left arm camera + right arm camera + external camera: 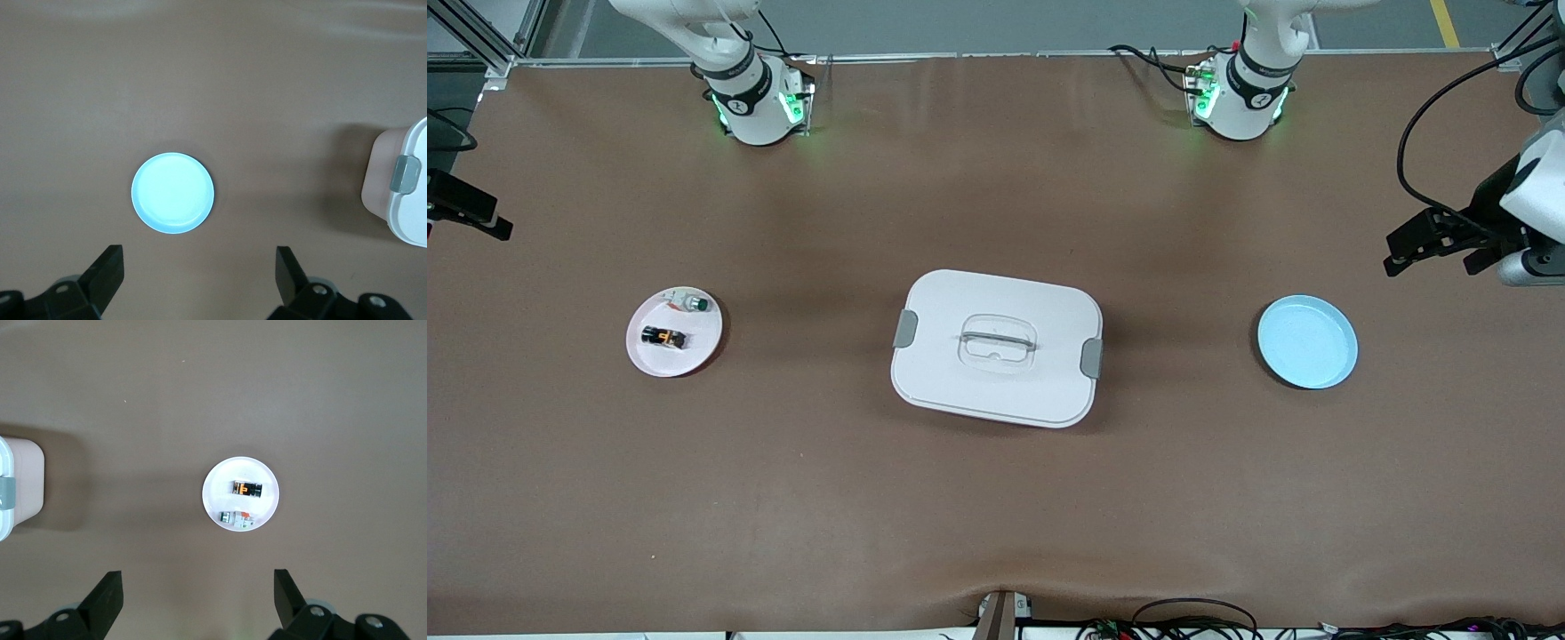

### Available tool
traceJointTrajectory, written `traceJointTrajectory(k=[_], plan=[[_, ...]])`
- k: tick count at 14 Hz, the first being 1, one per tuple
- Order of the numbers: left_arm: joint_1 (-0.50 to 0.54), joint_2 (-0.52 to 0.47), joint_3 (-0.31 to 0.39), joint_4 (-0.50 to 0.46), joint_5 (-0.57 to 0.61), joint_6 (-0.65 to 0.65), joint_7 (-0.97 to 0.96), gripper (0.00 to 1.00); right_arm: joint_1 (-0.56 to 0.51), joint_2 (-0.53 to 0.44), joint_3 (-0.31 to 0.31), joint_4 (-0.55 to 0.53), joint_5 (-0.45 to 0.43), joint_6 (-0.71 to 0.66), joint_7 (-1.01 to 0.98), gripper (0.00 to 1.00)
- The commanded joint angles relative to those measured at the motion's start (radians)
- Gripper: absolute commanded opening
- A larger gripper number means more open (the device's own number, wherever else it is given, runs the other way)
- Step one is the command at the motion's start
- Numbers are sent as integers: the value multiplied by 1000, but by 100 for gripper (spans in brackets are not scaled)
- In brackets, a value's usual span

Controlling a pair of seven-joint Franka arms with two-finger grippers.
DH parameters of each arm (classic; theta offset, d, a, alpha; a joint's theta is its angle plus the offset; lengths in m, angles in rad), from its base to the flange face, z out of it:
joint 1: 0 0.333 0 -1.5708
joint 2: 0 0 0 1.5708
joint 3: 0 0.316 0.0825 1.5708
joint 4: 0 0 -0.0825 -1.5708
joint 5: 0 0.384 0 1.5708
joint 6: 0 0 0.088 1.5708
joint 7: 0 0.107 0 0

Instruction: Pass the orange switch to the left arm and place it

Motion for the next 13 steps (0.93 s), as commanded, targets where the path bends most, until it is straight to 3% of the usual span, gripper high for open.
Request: traceJointTrajectory(k=[1,13], plan=[[-3,6,1,19,12,-20,16,100,10,-23,-12,-14,0,-8,38,100],[-1,3,1,19,9,-20,17,100,14,-23,-7,-14,2,-7,38,100]])
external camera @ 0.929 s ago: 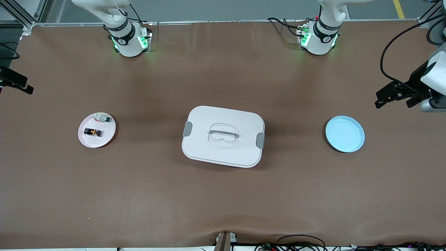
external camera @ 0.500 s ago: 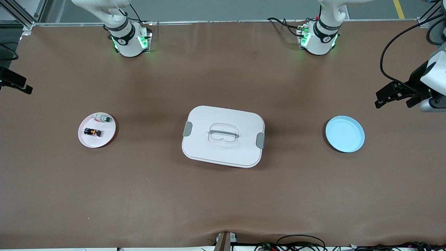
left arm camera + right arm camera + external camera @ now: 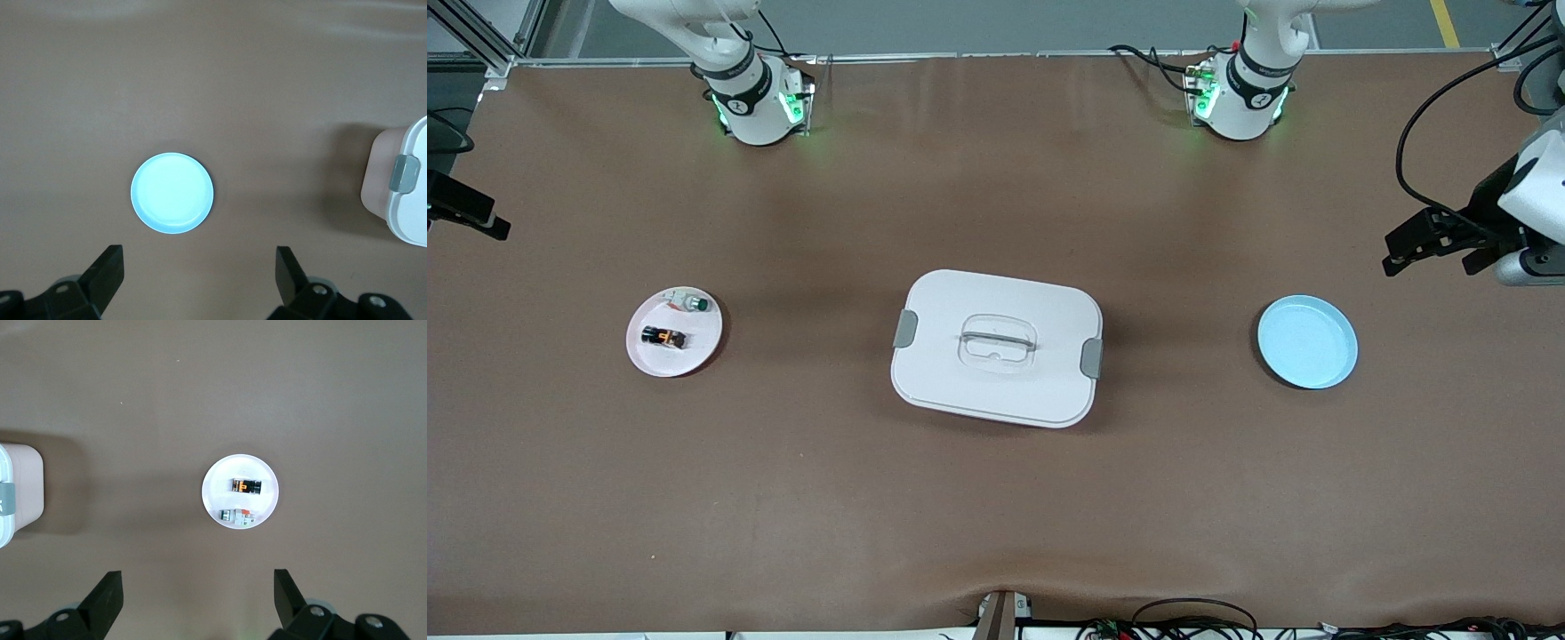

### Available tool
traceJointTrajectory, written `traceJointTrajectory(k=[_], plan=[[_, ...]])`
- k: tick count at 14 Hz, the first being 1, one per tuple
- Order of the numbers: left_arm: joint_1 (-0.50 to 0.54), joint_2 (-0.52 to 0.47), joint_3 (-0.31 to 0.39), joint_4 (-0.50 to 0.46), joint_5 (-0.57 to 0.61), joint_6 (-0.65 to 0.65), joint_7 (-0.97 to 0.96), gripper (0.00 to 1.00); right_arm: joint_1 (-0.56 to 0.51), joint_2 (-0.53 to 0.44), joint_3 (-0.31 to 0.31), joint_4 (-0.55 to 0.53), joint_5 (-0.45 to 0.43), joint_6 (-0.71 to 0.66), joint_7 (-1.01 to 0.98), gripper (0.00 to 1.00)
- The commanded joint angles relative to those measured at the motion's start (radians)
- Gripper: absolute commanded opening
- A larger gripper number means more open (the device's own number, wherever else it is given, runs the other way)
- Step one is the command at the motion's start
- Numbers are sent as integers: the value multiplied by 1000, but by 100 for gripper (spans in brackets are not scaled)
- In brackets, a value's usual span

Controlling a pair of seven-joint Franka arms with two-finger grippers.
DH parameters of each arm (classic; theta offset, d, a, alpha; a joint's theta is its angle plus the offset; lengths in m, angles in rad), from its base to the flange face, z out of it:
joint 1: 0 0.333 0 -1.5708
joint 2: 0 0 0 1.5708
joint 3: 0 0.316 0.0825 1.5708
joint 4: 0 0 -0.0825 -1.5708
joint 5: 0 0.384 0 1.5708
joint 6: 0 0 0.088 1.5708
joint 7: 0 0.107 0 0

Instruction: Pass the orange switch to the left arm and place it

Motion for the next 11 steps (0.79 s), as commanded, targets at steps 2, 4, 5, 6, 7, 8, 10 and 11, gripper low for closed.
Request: traceJointTrajectory(k=[2,4,5,6,7,8,10,11], plan=[[-2,3,1,21,9,-19,8,100,13,-21,-4,-14,2,-5,16,100],[-5,5,1,30,10,-19,8,100,13,-21,-4,-14,2,-3,16,100],[-7,5,1,38,10,-19,8,100,13,-22,-4,-14,2,-3,16,100],[-8,5,1,38,10,-19,7,100,13,-21,-4,-14,2,-3,16,100],[-8,5,1,38,10,-19,7,100,13,-21,-4,-14,2,-5,16,100],[-8,5,1,39,10,-19,7,100,13,-21,-4,-14,0,-3,16,100],[-8,5,1,39,12,-19,7,100,12,-21,-6,-14,0,-3,16,100],[-8,5,1,39,12,-20,7,100,12,-21,-6,-14,0,-2,16,100]])
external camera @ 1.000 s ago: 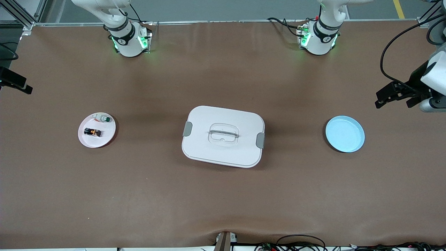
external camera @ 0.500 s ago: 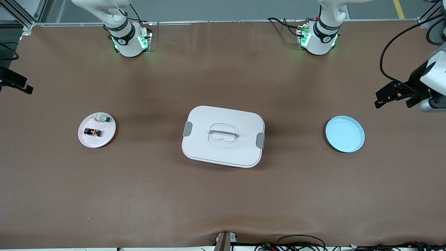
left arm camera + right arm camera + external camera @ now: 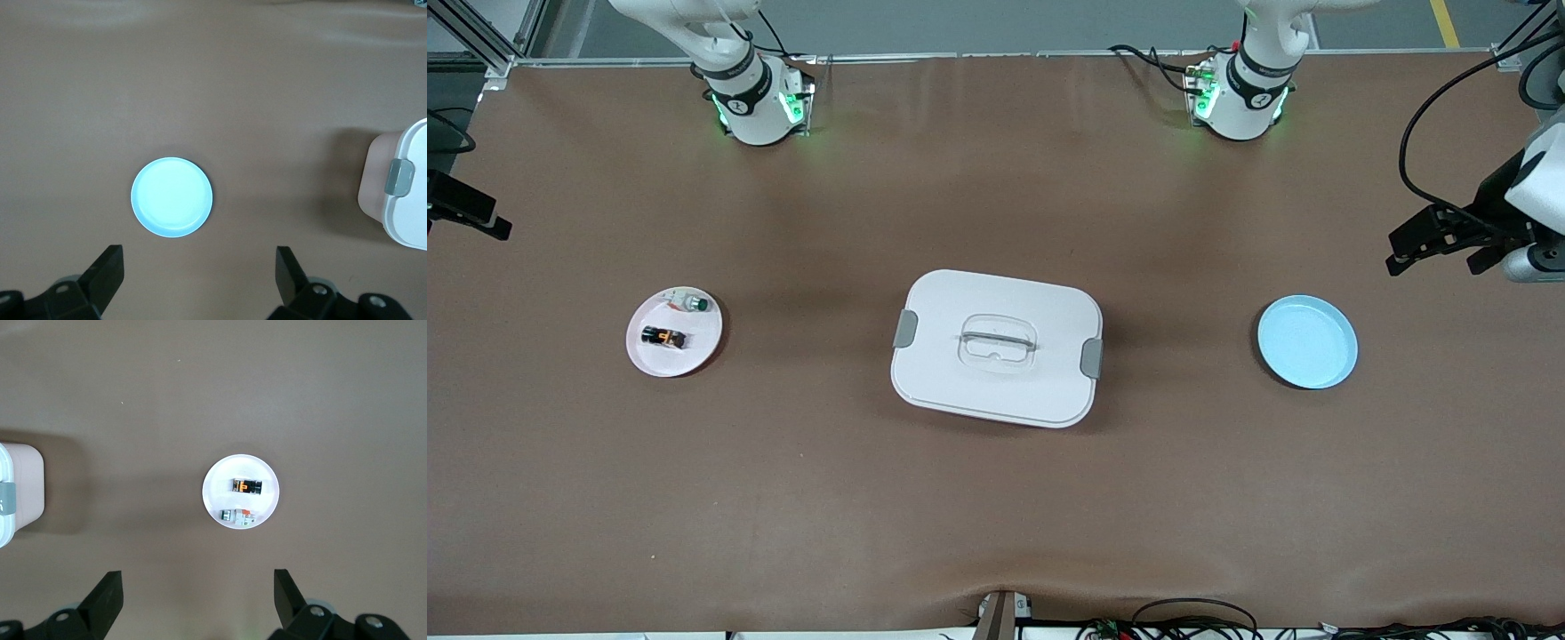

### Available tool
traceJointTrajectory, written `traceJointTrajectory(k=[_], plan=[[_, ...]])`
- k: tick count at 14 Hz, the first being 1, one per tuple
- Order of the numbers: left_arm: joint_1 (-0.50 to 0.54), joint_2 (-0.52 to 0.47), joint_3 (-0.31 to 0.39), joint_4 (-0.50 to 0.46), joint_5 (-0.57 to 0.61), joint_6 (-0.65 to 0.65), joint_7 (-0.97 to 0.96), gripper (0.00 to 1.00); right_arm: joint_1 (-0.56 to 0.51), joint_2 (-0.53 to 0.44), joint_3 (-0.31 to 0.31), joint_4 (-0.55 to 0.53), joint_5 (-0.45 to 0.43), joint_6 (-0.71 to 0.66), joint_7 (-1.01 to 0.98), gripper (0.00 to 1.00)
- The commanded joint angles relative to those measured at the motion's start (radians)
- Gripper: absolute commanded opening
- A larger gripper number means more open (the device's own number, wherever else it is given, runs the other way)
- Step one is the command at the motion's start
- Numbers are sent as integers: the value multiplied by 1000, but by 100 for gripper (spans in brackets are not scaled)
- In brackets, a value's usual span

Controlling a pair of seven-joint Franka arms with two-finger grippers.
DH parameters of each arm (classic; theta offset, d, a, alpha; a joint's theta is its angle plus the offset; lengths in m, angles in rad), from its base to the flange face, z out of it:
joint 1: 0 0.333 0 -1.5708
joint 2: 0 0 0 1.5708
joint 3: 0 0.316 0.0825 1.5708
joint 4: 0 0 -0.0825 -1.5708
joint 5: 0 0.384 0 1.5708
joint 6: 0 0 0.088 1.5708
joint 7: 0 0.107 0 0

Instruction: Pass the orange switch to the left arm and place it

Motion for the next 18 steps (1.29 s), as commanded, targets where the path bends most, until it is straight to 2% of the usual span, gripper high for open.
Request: traceJointTrajectory(k=[1,4,7,14,18], plan=[[-6,5,2,22,13,-19,7,100,9,-21,-9,-14,0,4,16,100],[-3,5,2,22,10,-19,8,100,8,-18,-9,-14,14,13,16,100],[-3,5,2,22,10,-19,8,100,8,-16,-9,-17,16,79,16,100],[-1,5,2,22,10,-19,7,100,5,-1,-9,-17,8,79,8,100],[2,6,2,21,9,-19,8,100,5,48,-10,-15,0,98,1,100]])
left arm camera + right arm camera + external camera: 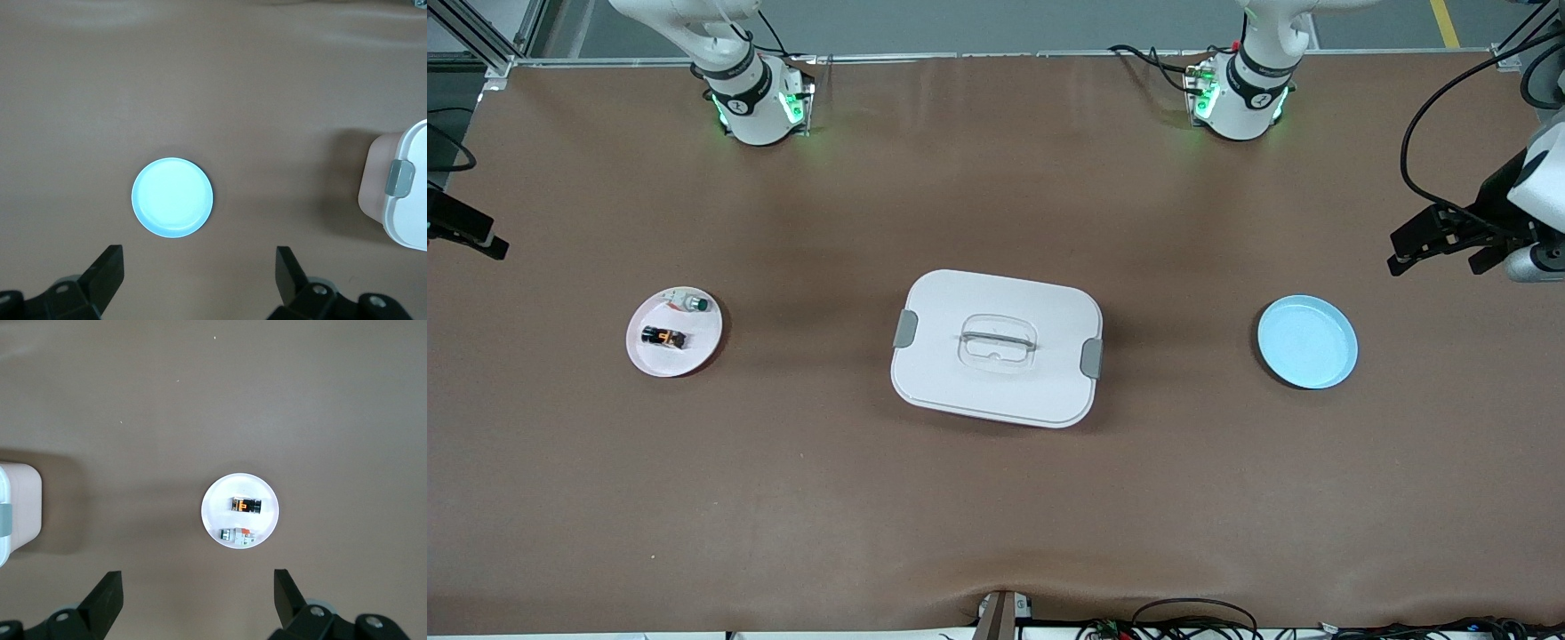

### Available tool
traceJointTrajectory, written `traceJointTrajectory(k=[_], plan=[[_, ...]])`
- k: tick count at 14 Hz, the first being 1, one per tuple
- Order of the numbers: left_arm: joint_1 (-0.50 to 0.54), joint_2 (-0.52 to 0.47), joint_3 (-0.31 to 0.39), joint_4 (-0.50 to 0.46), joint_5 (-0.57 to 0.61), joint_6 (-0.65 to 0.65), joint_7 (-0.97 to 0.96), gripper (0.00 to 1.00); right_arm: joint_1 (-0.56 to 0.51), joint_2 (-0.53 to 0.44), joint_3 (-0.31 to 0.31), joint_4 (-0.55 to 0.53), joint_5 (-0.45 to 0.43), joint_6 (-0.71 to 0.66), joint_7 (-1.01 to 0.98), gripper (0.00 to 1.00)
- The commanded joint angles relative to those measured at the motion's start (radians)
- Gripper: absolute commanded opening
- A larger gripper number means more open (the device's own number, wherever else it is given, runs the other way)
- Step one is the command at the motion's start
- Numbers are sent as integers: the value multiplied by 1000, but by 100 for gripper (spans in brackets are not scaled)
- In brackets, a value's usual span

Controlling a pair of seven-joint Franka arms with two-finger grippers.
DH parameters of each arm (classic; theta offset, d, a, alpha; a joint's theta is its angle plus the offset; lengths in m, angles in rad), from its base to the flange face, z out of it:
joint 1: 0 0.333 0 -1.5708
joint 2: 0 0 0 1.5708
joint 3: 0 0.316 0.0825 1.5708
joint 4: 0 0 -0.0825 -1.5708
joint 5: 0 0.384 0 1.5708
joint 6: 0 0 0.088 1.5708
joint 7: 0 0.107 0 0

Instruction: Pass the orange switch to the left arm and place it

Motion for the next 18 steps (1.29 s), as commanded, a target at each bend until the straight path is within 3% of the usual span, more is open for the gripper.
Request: traceJointTrajectory(k=[1,9,18], plan=[[-3,6,1,20,9,-19,7,100,5,19,-6,-1,-1,14,0,100],[-7,8,1,21,9,-19,7,100,-15,50,-7,-7,-1,5,1,100],[-8,8,1,21,10,-19,7,100,-78,153,-7,-10,6,2,0,100]])
